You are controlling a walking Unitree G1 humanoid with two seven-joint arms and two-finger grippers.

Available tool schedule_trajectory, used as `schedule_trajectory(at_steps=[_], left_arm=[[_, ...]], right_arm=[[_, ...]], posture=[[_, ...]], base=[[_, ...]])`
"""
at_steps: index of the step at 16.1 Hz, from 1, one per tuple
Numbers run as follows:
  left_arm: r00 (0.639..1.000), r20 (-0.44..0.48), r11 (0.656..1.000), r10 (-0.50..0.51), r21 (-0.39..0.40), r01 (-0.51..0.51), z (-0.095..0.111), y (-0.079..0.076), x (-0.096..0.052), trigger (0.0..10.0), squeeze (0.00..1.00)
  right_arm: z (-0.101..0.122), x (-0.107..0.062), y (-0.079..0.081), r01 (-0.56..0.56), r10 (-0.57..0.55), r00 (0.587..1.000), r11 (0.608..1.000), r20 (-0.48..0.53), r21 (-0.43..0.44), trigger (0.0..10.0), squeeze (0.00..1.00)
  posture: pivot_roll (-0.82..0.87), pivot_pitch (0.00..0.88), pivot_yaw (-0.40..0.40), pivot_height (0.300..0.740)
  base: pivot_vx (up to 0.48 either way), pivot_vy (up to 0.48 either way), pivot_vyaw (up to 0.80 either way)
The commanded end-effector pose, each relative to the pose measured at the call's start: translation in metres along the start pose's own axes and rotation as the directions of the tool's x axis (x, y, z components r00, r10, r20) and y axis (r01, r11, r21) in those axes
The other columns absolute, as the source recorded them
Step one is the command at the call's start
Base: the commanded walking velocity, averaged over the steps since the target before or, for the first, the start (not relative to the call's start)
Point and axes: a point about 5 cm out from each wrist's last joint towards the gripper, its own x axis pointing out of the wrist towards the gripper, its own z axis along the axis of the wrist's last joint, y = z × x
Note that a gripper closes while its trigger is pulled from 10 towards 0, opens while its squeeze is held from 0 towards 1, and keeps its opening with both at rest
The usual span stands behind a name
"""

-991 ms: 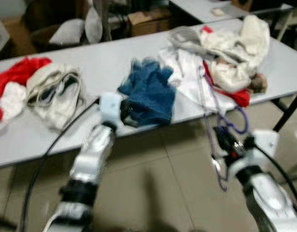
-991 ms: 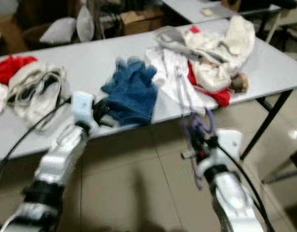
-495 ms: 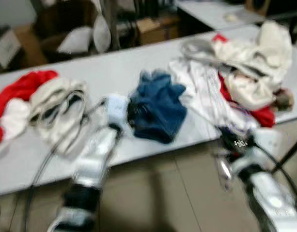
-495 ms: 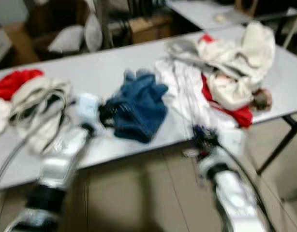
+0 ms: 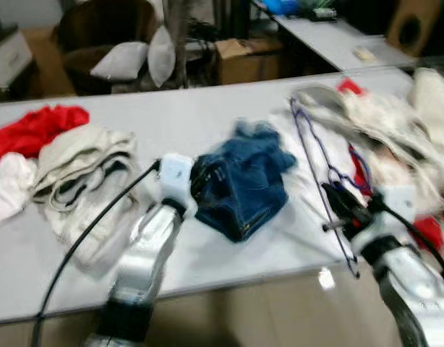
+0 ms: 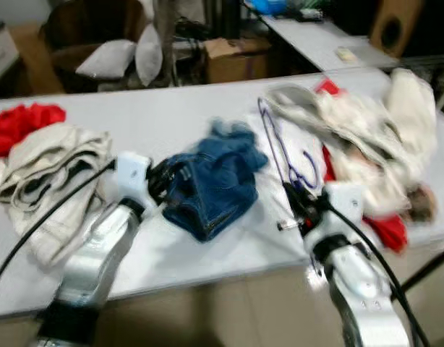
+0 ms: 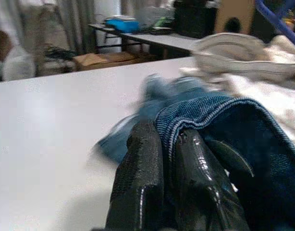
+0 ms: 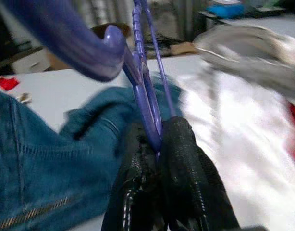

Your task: Hang hanger

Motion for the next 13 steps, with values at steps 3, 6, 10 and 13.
schedule_trajectory(at_steps=[3, 6, 10, 13], left_arm=[[1.0, 0.021, 0.997, -0.011, 0.071, 0.01, 0.02, -0.006, -0.004, 10.0, 0.0], [0.993, 0.022, 0.99, -0.119, 0.075, 0.117, 0.028, -0.019, -0.005, 0.0, 0.0], [0.968, 0.001, 0.965, -0.25, 0.08, 0.249, 0.034, -0.031, 0.006, 0.0, 0.0], [0.968, 0.046, 0.968, -0.247, 0.057, 0.244, 0.049, -0.027, 0.025, 0.0, 0.0]], right_arm=[[-0.002, 0.008, 0.003, -0.049, 0.049, 0.999, 0.998, -0.011, 0.033, 10.0, 0.0], [-0.007, -0.002, 0.007, -0.077, 0.079, 0.997, 0.995, -0.028, 0.057, 10.0, 0.0], [-0.011, -0.023, 0.005, -0.094, 0.097, 0.993, 0.995, -0.074, 0.046, 10.0, 0.0], [-0.007, -0.035, -0.011, -0.15, 0.142, 0.978, 0.988, -0.155, -0.036, 10.0, 0.0]], posture=[[-0.07, 0.0, -0.088, 0.74], [-0.08, 0.0, -0.048, 0.74], [-0.09, 0.014, 0.015, 0.74], [-0.1, 0.004, 0.038, 0.74]], base=[[0.254, 0.0, 0.0], [0.0, 0.0, 0.0], [0.0, 0.0, 0.0], [0.0, 0.0, 0.0]])
